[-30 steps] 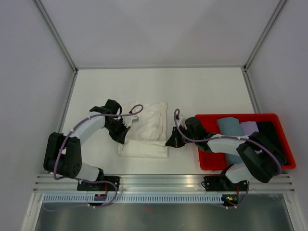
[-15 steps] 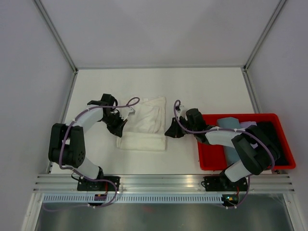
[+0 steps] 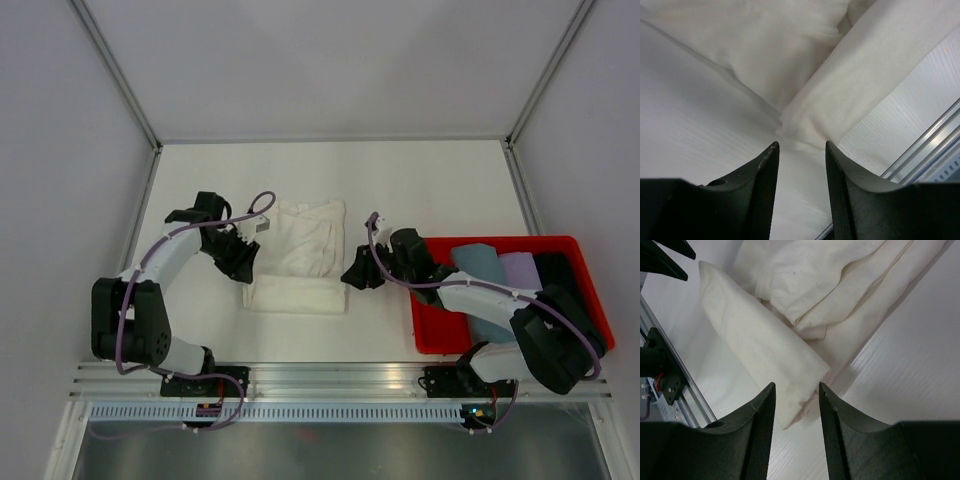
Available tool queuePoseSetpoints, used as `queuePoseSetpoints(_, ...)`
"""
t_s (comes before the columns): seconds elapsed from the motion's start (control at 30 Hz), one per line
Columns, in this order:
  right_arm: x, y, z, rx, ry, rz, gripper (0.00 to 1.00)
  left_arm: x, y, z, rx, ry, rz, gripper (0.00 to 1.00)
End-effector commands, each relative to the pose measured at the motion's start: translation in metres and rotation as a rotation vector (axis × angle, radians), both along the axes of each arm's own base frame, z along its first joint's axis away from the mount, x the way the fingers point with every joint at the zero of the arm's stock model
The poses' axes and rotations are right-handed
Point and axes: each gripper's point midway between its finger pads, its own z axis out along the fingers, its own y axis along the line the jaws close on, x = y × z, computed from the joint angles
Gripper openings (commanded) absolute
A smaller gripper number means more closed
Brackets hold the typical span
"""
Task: Roll the t-shirts
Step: Roll the tshirt
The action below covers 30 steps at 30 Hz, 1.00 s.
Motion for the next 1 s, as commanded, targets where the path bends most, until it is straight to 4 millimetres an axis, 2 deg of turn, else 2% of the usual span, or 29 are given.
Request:
queuePoseSetpoints(0.0, -0.015, 0.007, -0.013, -0.056, 0.027, 0.016, 0.47, -0.013, 0.005, -0.005, 0.013, 0.038, 0.097, 0.48)
queuePoseSetpoints(0.1, -0.019, 0.009, -0.024, -0.064, 0.054, 0.006, 0.47, -0.016, 0.003, -0.020, 0.004, 0.067, 0.130, 0.48)
queuePoseSetpoints(0.23, -0.023, 0.010, -0.038, -0.076, 0.091, 0.005, 0.47, -0.011, 0.008, -0.030, 0.039, 0.075, 0.151, 0.47)
queuePoseSetpoints(0.37, -0.029, 0.008, -0.054, -0.096, 0.143, 0.007, 0.47, -0.005, 0.002, -0.027, 0.014, 0.078, 0.150, 0.34)
queuePoseSetpoints(0.67, -0.041, 0.018, -0.054, -0.032, 0.162, 0.042, 0.44, -0.010, -0.007, -0.030, -0.020, 0.144, 0.116, 0.32)
queuePoseSetpoints(0.73, -0.039, 0.021, -0.056, -0.026, 0.161, 0.045, 0.34, -0.010, -0.008, -0.032, -0.018, 0.154, 0.114, 0.30)
queuePoseSetpoints(0.77, -0.039, 0.023, -0.055, -0.020, 0.162, 0.051, 0.30, -0.010, -0.009, -0.033, -0.021, 0.157, 0.109, 0.24)
queuePoseSetpoints(0.8, -0.039, 0.025, -0.058, -0.021, 0.173, 0.058, 0.21, -0.010, -0.009, -0.036, -0.021, 0.171, 0.104, 0.20)
queuePoseSetpoints(0.83, -0.039, 0.027, -0.057, -0.016, 0.176, 0.068, 0.16, -0.010, -0.010, -0.036, -0.022, 0.173, 0.106, 0.05)
queuePoseSetpoints(0.9, -0.040, 0.029, -0.055, -0.008, 0.182, 0.081, 0.01, -0.009, -0.010, -0.036, -0.024, 0.171, 0.103, 0.02)
queuePoseSetpoints(0.97, -0.040, 0.028, -0.050, -0.012, 0.169, 0.079, 0.00, -0.012, -0.007, -0.036, -0.018, 0.163, 0.094, 0.02)
